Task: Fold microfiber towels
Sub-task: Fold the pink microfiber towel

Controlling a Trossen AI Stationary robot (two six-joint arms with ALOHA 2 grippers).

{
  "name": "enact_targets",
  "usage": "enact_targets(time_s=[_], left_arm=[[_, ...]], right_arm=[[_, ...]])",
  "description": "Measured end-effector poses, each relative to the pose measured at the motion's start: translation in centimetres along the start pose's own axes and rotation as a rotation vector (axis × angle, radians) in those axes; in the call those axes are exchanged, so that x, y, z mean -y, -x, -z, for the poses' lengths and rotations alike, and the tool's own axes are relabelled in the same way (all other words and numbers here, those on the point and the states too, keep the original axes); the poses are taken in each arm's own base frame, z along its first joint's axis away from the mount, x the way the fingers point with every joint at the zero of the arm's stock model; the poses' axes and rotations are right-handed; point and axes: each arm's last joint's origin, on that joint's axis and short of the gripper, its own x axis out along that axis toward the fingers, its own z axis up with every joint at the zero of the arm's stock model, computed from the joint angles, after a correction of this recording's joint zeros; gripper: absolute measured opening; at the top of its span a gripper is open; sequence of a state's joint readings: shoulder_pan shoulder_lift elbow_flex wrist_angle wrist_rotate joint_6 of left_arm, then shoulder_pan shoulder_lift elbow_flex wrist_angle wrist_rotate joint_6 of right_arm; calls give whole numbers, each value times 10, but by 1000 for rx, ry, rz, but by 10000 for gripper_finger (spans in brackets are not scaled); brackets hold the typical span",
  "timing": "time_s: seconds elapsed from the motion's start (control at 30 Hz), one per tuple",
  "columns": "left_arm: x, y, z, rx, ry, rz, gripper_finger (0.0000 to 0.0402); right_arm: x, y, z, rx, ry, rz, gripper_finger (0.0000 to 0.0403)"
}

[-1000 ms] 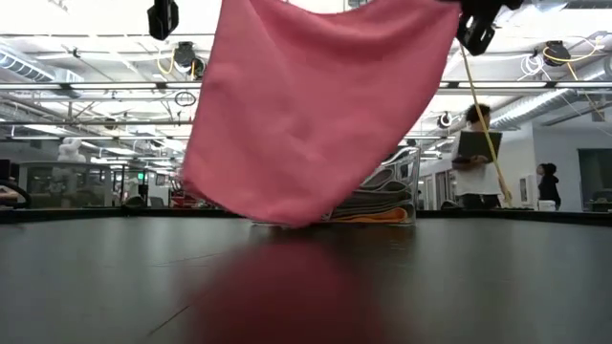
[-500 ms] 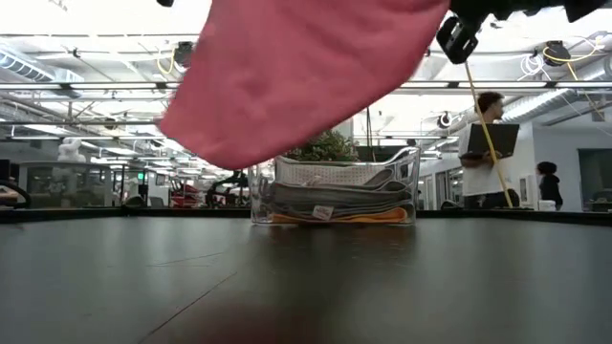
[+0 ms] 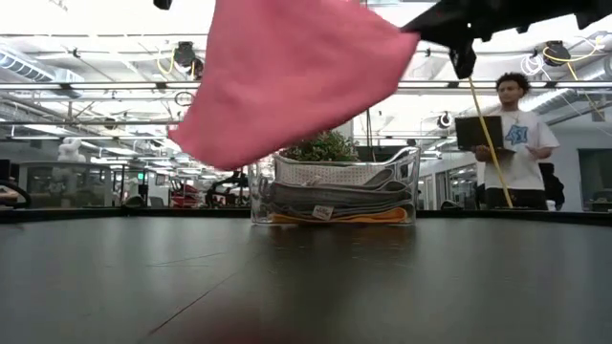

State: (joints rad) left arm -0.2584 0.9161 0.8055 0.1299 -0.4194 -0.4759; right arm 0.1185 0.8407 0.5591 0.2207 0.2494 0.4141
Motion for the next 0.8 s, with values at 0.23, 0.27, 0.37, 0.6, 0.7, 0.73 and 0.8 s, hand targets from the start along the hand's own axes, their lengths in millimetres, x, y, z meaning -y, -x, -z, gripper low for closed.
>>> enact_targets(time_s=[0.23,0.27,0.37,0.6,0.7,0.73,0.8], left_arm=[[-1,0,1,-13,8,-6,3],[-1,0,2,-15,14,-8,4],[-2,0,3,-29,32,-16,7],[-2,-14,18,-84,53,-48,5],[-3,-22,28,-128,57,-68,3],[-3,-24,30,-134,65,-71,3],[-4,-27,34,-147,67,-78,6]], right_arm=[[-22,5,-23,143,-95,-460,0],[-25,8,-28,173,-78,-537,0],[-27,19,-42,332,18,-571,0],[-20,29,-49,435,60,-338,0],[-18,25,-40,322,7,-339,0],[-17,23,-36,269,-15,-345,0],[-16,20,-28,165,-62,-355,0]])
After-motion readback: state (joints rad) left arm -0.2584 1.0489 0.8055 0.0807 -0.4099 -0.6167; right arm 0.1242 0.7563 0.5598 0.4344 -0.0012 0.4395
